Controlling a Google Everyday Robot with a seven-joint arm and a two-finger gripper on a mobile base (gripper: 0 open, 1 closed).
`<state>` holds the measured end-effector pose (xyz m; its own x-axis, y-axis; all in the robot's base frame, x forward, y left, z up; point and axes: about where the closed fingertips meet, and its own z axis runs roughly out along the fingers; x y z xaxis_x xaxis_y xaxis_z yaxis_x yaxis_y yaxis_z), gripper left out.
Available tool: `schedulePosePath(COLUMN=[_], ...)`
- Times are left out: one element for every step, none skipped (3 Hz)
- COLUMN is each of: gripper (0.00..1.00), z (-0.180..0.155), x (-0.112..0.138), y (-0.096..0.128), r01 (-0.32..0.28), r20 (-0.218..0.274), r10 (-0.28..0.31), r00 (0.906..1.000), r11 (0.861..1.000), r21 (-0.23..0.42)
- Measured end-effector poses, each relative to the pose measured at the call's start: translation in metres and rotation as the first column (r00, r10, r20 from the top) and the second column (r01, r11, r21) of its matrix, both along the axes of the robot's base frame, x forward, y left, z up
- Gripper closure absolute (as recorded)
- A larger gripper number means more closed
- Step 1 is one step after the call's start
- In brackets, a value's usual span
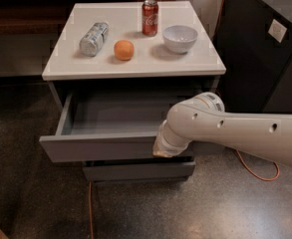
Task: Close top drawer
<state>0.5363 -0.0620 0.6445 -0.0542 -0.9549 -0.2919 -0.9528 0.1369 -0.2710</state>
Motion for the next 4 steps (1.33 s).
schedulePosePath(gripper=[1.00,1.00,1.00,1.00], z=[0.002,0.005,0.006,0.007], x=[0.017,0.047,0.067,0.091], y=[-0.001,-0.001,-0.002,-0.002], r01=[0.003,0.010,0.013,0.014], r20=[0.032,0.083,0.114,0.166], r10=[-0.004,-0.014,-0.022,-0.031], r00=[0.9995,0.9965,0.9932,0.9857], r11=[1.000,0.999,0.997,0.995], r21=[0.012,0.047,0.074,0.099])
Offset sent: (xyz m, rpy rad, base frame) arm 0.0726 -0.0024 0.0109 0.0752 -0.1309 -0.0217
